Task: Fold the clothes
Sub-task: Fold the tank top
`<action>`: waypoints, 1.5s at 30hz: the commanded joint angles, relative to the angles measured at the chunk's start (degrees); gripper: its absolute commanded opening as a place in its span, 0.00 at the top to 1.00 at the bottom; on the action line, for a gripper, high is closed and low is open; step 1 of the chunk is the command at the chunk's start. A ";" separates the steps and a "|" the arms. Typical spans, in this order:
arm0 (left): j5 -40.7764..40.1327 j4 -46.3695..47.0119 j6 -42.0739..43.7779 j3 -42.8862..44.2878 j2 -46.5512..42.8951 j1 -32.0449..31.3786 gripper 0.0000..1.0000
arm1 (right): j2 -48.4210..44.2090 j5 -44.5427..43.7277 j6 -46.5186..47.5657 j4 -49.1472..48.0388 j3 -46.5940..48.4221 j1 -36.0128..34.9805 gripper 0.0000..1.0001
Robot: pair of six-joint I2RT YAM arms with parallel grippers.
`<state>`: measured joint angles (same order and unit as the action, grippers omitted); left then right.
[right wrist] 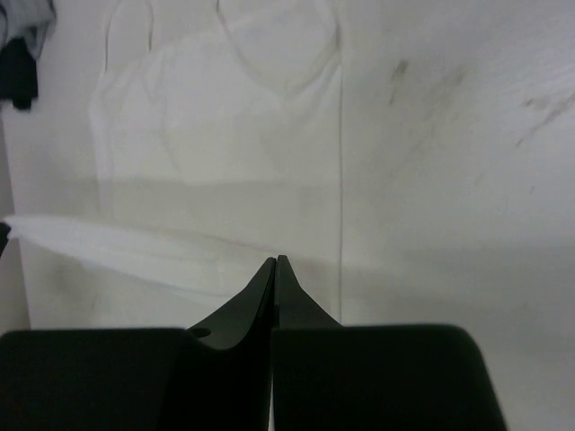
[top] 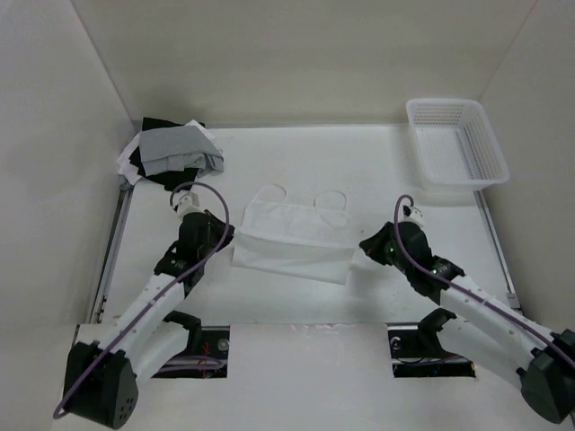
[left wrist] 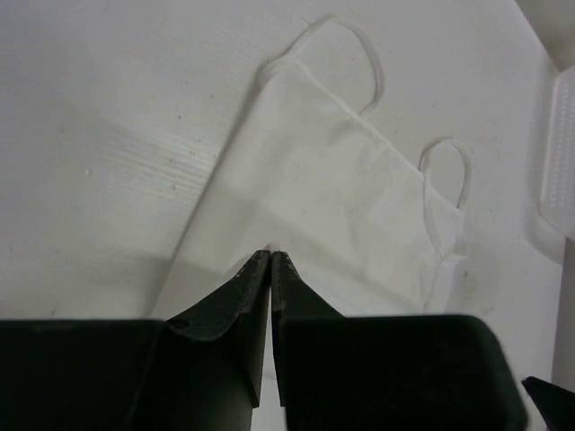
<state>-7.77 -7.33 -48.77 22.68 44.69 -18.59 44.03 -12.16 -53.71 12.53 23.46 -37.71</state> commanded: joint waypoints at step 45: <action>3.82 29.31 3.16 -0.35 32.04 3.96 0.59 | 18.54 5.83 3.18 -22.29 -4.39 5.59 0.52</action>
<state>-5.72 18.28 -45.01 21.19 75.96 -15.05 62.52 -5.78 -49.36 -7.68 18.63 -31.59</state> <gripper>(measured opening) 0.416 0.478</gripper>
